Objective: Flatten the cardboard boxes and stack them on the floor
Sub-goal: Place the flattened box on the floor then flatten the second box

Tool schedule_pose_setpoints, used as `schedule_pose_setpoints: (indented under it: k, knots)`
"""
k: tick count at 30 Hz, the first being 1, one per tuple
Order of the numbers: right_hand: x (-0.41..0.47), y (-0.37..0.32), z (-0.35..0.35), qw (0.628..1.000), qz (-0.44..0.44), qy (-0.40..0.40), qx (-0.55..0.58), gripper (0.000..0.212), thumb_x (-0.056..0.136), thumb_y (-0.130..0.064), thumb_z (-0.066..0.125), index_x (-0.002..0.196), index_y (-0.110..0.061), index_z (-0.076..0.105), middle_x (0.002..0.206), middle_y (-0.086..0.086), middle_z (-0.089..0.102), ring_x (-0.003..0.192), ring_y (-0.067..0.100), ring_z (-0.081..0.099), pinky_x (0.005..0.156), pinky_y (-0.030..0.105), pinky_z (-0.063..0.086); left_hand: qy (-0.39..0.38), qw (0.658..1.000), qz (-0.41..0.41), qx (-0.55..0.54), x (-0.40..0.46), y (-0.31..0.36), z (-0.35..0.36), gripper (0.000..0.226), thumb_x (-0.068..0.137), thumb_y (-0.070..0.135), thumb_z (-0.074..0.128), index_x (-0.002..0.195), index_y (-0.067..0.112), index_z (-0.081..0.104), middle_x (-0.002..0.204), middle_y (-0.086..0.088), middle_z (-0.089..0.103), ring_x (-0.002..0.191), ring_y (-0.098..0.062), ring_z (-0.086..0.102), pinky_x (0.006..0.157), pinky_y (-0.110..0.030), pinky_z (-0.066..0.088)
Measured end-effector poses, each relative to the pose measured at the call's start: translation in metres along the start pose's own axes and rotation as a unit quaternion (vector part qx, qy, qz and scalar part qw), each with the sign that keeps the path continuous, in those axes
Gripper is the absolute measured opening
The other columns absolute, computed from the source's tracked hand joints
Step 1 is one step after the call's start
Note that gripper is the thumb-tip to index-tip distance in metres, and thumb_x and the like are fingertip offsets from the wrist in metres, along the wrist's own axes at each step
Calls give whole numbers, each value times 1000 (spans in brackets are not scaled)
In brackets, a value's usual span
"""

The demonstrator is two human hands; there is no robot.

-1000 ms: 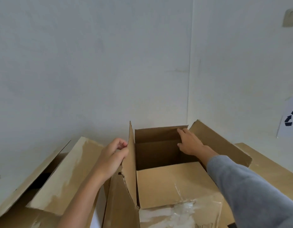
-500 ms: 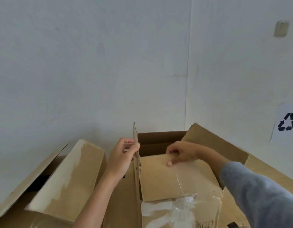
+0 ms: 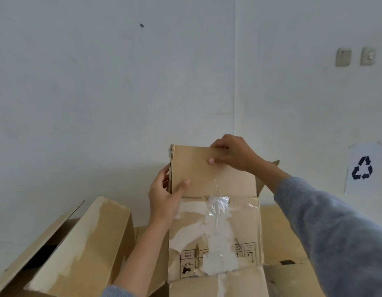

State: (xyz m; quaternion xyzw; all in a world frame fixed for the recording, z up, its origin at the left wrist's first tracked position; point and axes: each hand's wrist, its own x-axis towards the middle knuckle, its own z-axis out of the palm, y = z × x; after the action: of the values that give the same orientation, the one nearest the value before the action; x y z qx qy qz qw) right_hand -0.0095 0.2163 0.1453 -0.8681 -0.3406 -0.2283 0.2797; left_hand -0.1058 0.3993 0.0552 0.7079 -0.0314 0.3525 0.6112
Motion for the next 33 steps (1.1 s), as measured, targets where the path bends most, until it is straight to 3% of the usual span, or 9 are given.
schedule_pose_setpoints:
  k: [4, 9, 13, 15, 18, 21, 25, 29, 33]
  knots:
    - [9, -1, -9, 997, 16, 31, 71, 35, 67, -33, 81, 94, -14, 70, 91, 1, 68, 85, 16, 59, 68, 14, 42, 77, 992, 82, 54, 11, 30, 0, 28, 76, 15, 73, 100, 20, 58, 82, 13, 64, 73, 2, 62, 59, -4, 48]
    - [16, -10, -15, 991, 25, 48, 120, 35, 67, -35, 81, 91, -13, 70, 89, 2, 70, 80, 12, 58, 68, 19, 43, 36, 985, 144, 83, 19, 61, -7, 12, 87, 10, 60, 97, 16, 60, 68, 6, 66, 51, 0, 55, 48, -7, 40]
    - [13, -9, -20, 983, 19, 74, 169, 25, 70, -28, 80, 85, -12, 68, 82, 0, 63, 74, 10, 53, 70, 21, 43, 9, 982, 174, 73, 12, 70, -5, 15, 90, 10, 57, 103, 16, 59, 82, 9, 67, 67, 5, 64, 58, -5, 46]
    - [9, -5, -27, 978, 15, 104, 178, 23, 70, -24, 80, 89, -15, 69, 87, -1, 66, 82, 12, 58, 77, 24, 47, 7, 981, 184, 60, 10, 74, -1, 15, 90, 11, 57, 102, 20, 59, 87, 10, 68, 76, 4, 65, 63, -6, 48]
    - [5, -5, -40, 964, 6, 182, 196, 30, 69, -20, 81, 97, -16, 71, 97, -1, 68, 94, 13, 62, 88, 26, 51, 20, 976, 210, 49, 12, 86, 10, 14, 90, 12, 57, 100, 21, 59, 86, 11, 67, 74, 3, 64, 64, -7, 49]
    - [6, -7, -59, 950, -12, 233, 205, 33, 68, -20, 82, 100, -17, 72, 92, -8, 67, 90, 5, 60, 89, 25, 51, 37, 972, 230, 39, 19, 99, 23, 11, 90, 14, 57, 100, 18, 60, 82, 9, 65, 68, 0, 59, 58, -8, 46]
    - [10, -3, -75, 959, -22, 229, 166, 32, 70, -23, 80, 100, -21, 71, 95, -9, 69, 94, 9, 61, 89, 26, 50, 62, 977, 202, 6, 27, 98, 38, 7, 90, 16, 58, 96, 18, 60, 69, 10, 57, 58, 1, 51, 53, -8, 40]
    - [11, 10, -61, 978, -23, 199, 58, 33, 78, -24, 73, 110, -18, 68, 108, 1, 69, 101, 15, 60, 88, 21, 41, 79, 989, 117, -46, 31, 75, 48, 5, 89, 15, 59, 92, 18, 61, 76, 3, 60, 65, -7, 52, 62, -20, 45]
    - [2, 28, -10, 995, 11, 94, -6, 46, 83, -14, 65, 128, -10, 55, 128, 9, 58, 116, 24, 55, 100, 28, 36, 104, 994, 25, 20, 38, 23, 50, 7, 90, 17, 56, 90, 11, 59, 69, 1, 53, 58, -12, 43, 57, -26, 38]
